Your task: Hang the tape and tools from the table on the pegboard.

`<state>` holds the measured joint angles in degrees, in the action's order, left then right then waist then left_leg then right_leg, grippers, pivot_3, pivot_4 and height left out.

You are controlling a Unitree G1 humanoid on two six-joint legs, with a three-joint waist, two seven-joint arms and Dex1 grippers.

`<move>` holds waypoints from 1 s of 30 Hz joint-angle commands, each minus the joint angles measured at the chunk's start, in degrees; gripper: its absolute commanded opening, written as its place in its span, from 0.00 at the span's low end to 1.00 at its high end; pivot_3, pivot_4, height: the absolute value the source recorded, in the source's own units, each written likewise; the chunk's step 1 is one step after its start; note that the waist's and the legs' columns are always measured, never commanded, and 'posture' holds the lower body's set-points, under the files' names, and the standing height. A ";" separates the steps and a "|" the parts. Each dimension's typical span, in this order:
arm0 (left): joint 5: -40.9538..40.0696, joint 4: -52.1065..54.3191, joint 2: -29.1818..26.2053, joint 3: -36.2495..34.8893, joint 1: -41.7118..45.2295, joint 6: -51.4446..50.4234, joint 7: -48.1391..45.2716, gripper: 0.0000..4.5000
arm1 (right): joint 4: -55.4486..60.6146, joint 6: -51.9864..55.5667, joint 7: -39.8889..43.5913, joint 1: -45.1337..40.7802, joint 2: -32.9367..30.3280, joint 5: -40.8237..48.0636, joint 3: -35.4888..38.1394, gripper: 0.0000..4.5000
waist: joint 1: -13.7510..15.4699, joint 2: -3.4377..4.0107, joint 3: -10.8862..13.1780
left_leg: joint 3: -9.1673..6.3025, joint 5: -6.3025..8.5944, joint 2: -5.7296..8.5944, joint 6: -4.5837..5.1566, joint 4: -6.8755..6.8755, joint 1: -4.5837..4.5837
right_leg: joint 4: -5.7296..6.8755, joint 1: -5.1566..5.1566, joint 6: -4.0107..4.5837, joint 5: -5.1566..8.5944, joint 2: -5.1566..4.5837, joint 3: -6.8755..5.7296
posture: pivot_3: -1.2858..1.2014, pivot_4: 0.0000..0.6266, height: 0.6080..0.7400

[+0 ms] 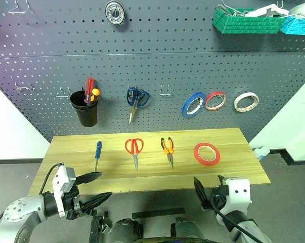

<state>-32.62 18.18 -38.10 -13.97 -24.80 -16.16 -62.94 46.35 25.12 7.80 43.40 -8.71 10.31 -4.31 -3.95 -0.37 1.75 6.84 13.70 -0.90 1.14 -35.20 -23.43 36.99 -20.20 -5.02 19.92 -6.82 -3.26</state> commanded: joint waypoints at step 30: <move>-6.18 14.55 -1.77 -1.00 -0.25 -11.37 8.19 0.99 | 7.55 0.81 0.87 7.05 -2.18 1.50 -0.34 1.00 | 0.07 -0.08 2.75 | -0.01 0.01 -0.01 0.01 0.34 -0.15 | -0.49 -0.08 0.09 0.05 0.00 0.00 | 0.48 0.15 1.00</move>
<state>-36.93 29.74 -39.05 -12.99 -25.95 -26.31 -55.79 51.62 26.26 8.40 50.08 -10.53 11.10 -4.58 -3.88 -0.45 4.50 6.83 13.71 -0.91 1.15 -34.84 -23.60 36.46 -20.28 -4.93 19.97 -6.82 -3.27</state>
